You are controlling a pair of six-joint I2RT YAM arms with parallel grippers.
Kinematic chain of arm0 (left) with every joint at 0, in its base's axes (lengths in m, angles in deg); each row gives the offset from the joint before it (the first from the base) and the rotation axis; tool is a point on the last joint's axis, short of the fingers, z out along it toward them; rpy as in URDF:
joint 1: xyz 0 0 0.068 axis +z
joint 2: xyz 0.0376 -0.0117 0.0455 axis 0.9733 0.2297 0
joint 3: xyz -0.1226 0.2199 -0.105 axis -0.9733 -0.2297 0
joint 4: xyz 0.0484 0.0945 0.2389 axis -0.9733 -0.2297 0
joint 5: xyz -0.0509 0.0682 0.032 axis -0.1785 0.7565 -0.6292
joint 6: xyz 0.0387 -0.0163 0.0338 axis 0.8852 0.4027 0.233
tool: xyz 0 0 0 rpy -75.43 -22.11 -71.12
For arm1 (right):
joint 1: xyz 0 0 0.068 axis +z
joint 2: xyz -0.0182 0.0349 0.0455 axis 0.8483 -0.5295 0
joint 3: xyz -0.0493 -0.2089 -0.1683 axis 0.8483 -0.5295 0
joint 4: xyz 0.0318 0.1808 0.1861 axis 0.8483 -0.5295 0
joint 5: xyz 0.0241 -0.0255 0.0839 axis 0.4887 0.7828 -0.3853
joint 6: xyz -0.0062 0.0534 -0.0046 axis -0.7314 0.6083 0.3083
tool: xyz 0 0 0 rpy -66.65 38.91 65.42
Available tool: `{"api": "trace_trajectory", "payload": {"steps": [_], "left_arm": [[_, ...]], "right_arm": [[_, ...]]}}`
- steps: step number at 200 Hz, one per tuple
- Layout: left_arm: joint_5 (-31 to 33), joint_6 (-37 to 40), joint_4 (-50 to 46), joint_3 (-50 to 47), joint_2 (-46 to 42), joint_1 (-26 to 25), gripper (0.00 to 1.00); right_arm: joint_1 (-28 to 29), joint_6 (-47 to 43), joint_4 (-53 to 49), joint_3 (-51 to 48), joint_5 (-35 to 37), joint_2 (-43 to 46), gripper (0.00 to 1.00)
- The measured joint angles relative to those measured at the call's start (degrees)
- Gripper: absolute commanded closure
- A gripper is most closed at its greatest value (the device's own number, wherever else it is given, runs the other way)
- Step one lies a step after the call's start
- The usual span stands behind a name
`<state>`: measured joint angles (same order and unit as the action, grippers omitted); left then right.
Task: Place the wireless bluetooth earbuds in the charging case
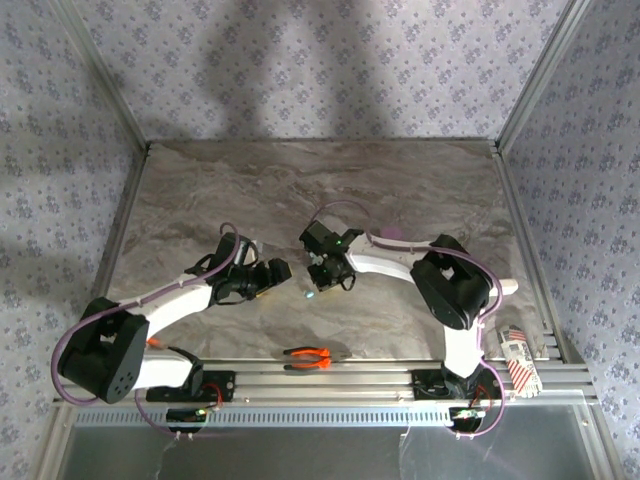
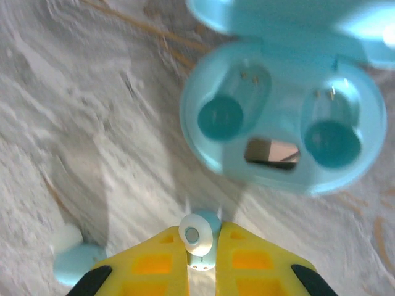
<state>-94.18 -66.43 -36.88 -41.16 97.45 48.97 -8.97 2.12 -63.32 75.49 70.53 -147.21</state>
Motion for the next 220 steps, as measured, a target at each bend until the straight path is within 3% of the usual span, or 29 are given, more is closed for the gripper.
{"api": "trace_trajectory", "payload": {"steps": [36,76,110,131,152,169,220], "left_arm": [[0.0,0.0,0.0,0.0,-0.5,0.0,0.21],[0.0,0.0,0.0,0.0,-0.5,0.0,0.21],[0.0,0.0,0.0,0.0,-0.5,0.0,0.21],[0.0,0.0,0.0,0.0,-0.5,0.0,0.21],[0.0,0.0,0.0,0.0,-0.5,-0.1,0.21],[0.0,0.0,-0.1,0.0,-0.5,-0.1,0.21],[0.0,0.0,-0.4,0.0,-1.7,-0.1,0.21]], "right_arm": [[0.5,-0.1,-3.9,-4.7,3.1,4.4,0.86],[2.8,1.6,-11.0,-5.7,13.5,5.4,0.85],[5.0,5.2,-18.9,-1.8,23.7,1.3,0.83],[7.1,7.0,-21.6,2.1,27.7,-2.6,0.74],[9.1,7.3,-21.9,2.8,27.8,-3.5,0.59],[9.7,6.6,-21.6,2.6,25.8,-2.9,0.53],[6.8,6.5,-18.8,-0.7,19.2,6.1,0.52]]}}
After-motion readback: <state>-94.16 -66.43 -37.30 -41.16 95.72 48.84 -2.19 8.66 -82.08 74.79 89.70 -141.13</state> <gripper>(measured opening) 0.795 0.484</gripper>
